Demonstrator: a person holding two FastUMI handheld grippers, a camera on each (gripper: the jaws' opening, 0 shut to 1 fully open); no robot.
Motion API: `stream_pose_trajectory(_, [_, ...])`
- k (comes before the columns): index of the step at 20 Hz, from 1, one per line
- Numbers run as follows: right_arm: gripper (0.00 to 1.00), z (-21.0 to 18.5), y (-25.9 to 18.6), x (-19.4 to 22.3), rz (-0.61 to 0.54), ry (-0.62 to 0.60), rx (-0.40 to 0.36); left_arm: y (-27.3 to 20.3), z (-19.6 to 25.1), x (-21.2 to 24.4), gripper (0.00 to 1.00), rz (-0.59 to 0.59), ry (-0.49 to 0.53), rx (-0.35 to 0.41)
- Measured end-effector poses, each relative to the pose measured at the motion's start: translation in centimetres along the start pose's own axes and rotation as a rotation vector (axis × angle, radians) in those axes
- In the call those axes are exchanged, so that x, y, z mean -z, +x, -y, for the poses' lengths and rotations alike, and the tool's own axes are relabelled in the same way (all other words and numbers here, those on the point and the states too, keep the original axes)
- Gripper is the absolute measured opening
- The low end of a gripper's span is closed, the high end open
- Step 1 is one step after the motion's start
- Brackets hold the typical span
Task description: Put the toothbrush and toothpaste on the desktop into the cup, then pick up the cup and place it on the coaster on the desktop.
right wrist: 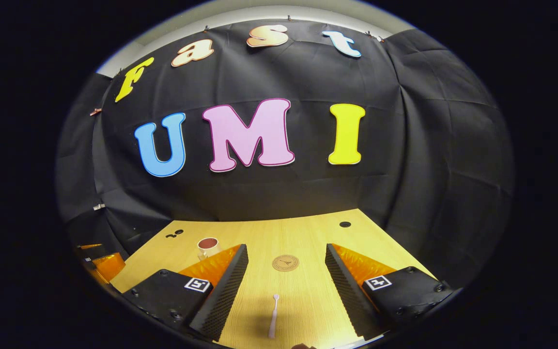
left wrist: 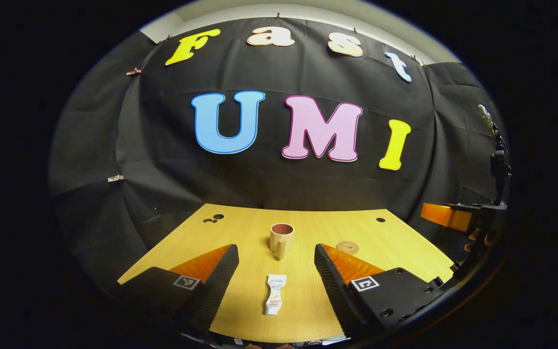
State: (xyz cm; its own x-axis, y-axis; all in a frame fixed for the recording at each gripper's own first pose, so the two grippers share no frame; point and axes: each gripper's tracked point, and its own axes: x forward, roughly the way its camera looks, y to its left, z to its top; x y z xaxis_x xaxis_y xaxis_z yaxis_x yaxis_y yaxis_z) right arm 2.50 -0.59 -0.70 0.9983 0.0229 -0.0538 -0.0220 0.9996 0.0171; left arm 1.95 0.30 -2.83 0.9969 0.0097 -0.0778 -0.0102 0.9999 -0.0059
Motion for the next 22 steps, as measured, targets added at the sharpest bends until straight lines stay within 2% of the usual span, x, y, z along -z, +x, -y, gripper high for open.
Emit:
stream_pose_trajectory(2, [0.98, 0.3, 0.7, -0.1, 0.004, -0.019, 0.003, 0.3, -0.1, 0.2, 0.97, -0.005, 0.007, -0.010])
stream_pose_trajectory(7, [0.98, -0.6, 1.8, -0.5, 0.013, -0.030, -0.055, 1.0, 0.2, 0.3, 0.98, 0.009, 0.026, -0.029])
stream_pose_trajectory(12, [0.98, -1.6, 2.8, -0.9, 0.033, -0.014, -0.116, 2.5, 1.7, 1.3, 0.98, 0.000, 0.063, -0.008])
stream_pose_trajectory(16, [0.98, -0.8, 4.5, -0.2, 0.015, -0.017, -0.087, 4.7, 2.1, 4.5, 0.97, -0.084, 0.063, 0.023])
stream_pose_trajectory(17, [0.98, -0.9, 4.9, 0.0, 0.007, -0.020, -0.093, 5.4, 2.0, 5.7, 0.92, -0.113, 0.060, 0.020])
stream_pose_trajectory(18, [0.98, -1.0, 5.2, 0.3, 0.000, -0.030, -0.100, 5.9, 1.6, 6.7, 0.97, -0.138, 0.058, 0.012])
stream_pose_trajectory(22, [0.98, -1.8, 6.4, 1.0, -0.006, -0.099, -0.150, 7.9, 0.8, 10.7, 0.97, -0.226, 0.063, -0.010])
